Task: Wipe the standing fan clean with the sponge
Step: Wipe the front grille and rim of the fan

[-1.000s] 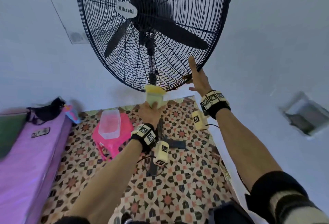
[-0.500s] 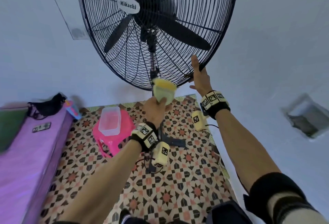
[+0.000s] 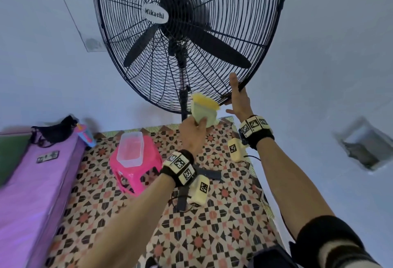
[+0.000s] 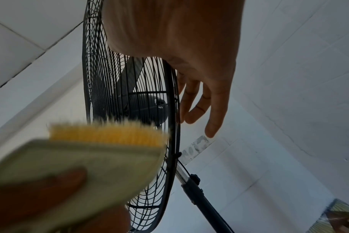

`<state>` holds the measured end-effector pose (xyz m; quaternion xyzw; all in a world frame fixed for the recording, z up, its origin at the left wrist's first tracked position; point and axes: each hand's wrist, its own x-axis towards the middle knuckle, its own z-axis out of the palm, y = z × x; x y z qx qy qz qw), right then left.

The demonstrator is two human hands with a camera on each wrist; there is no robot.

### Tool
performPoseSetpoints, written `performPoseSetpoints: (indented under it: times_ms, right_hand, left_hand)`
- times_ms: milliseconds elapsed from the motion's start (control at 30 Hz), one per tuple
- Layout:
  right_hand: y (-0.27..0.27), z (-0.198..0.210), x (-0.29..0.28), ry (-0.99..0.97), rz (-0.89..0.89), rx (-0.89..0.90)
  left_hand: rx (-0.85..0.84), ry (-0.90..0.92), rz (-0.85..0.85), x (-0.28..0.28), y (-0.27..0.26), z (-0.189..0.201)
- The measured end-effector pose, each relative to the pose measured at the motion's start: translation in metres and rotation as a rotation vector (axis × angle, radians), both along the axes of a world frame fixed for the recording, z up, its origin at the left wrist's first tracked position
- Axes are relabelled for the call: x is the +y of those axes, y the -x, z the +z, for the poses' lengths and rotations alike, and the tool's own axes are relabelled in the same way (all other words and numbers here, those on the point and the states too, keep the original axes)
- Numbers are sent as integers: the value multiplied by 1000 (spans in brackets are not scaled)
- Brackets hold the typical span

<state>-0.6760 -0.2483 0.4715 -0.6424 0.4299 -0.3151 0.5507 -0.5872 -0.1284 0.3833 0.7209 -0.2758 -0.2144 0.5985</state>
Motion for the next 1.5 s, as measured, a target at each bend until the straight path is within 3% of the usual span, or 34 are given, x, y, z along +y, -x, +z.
performPoseSetpoints:
  times_ms: [133, 233, 333, 500, 633, 900, 1067, 1200, 1300, 1500]
  right_hand:
    - [6, 5, -1, 4, 12, 40]
    - [5, 3, -1, -7, 12, 22]
    - [1, 1, -1, -39, -4, 3]
    - [-3, 0, 0, -90, -48, -49]
    - [-5, 2, 5, -114, -74, -71]
    - [-12, -5, 3, -151, -167, -100]
    - [-15, -6, 6, -181, -185, -131]
    - [-15, -1, 7, -179, -172, -122]
    - [-16, -1, 9, -151, -170, -105]
    - [-23, 40, -15, 44, -458, -191]
  left_hand:
    - [50, -108, 86, 6, -29, -11]
    - [-35, -140, 50, 24, -57, -5]
    - [-78, -84, -72, 28, -79, 35]
    - [-261, 123, -34, 21, -128, 126]
    - [-339, 44, -67, 4, -160, 167]
    - [220, 138, -632, 17, -185, 178]
    - [-148, -61, -783, 17, -200, 172]
    - [-235, 139, -709, 9, -199, 178]
    - [-347, 294, -504, -8, -189, 176]
    - [-543, 331, -193, -31, -199, 183]
